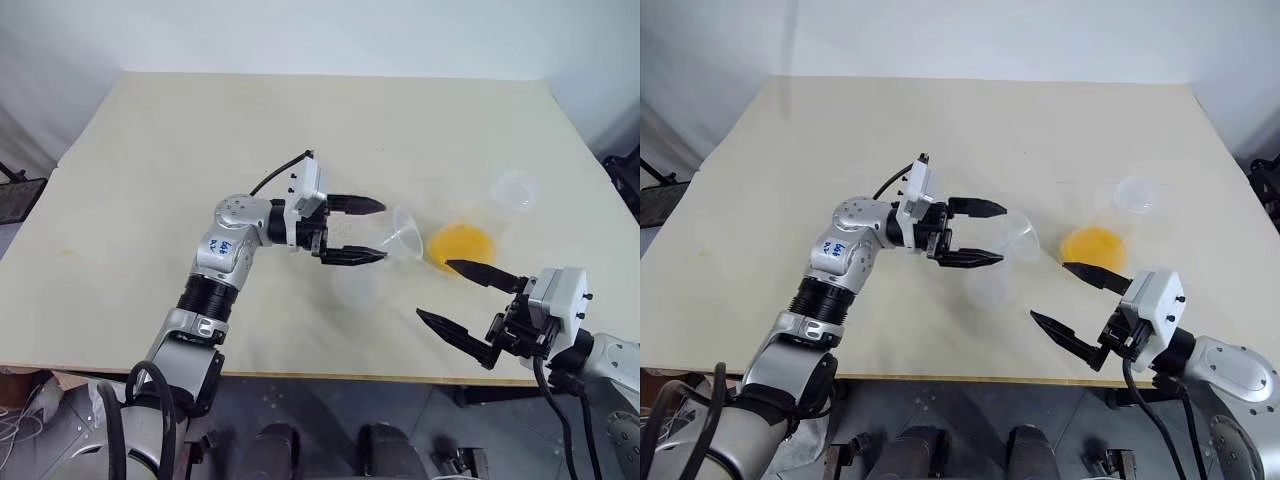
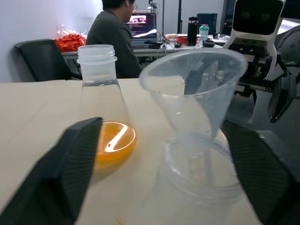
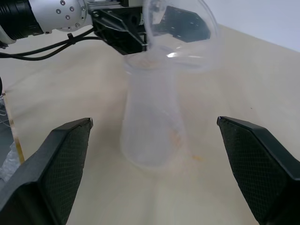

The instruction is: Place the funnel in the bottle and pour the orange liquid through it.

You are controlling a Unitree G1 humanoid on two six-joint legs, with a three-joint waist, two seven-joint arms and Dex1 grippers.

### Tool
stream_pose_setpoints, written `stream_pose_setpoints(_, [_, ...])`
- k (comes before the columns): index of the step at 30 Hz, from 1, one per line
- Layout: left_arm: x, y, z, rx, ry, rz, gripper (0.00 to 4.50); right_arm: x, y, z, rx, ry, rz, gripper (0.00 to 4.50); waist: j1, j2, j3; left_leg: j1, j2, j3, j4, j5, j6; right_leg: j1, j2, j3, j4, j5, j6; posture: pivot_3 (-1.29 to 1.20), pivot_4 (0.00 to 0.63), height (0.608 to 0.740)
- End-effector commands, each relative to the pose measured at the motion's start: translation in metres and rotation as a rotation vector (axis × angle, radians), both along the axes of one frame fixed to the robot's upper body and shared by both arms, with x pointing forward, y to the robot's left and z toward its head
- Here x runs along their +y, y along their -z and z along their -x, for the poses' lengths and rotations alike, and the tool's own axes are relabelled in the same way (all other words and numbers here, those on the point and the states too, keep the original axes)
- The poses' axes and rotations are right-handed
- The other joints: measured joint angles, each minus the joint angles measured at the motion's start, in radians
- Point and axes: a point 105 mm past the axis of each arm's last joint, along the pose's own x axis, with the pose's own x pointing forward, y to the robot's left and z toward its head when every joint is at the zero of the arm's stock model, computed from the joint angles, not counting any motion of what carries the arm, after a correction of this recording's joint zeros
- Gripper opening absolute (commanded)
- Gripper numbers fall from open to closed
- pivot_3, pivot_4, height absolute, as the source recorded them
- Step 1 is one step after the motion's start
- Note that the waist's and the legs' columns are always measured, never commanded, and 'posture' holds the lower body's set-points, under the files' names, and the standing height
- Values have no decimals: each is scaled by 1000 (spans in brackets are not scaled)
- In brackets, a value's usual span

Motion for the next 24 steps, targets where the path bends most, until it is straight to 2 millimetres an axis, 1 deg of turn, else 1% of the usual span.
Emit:
stream_pose_setpoints(1, [1,-15,2,-56,13,9,4446,-2,-10,1,-45,1,11,4500,0,0,0,0,0,0,0,0,0,0,0,0,0,0,0,0,150,740])
stream_pose_setpoints(7, [4,-14,-5,-67,-26,4,4446,-3,-10,-1,-47,-2,14,4500,0,0,0,0,0,0,0,0,0,0,0,0,0,0,0,0,150,740])
stream_pose_setpoints(14, [6,-20,-11,-84,-43,9,4446,-4,-11,-2,-48,-5,20,4500,0,0,0,0,-1,0,0,0,0,0,0,0,0,0,0,0,150,740])
stream_pose_setpoints(20, [12,-31,-10,-98,-13,11,4446,-6,-12,-3,-50,-3,27,4500,-1,0,0,0,-1,0,0,0,0,0,0,0,0,0,0,0,150,740])
stream_pose_setpoints(24, [17,-35,-5,-107,26,-11,4446,-8,-13,-5,-52,-1,34,4500,-1,0,0,0,-1,0,0,0,0,0,0,0,1,0,0,0,150,740])
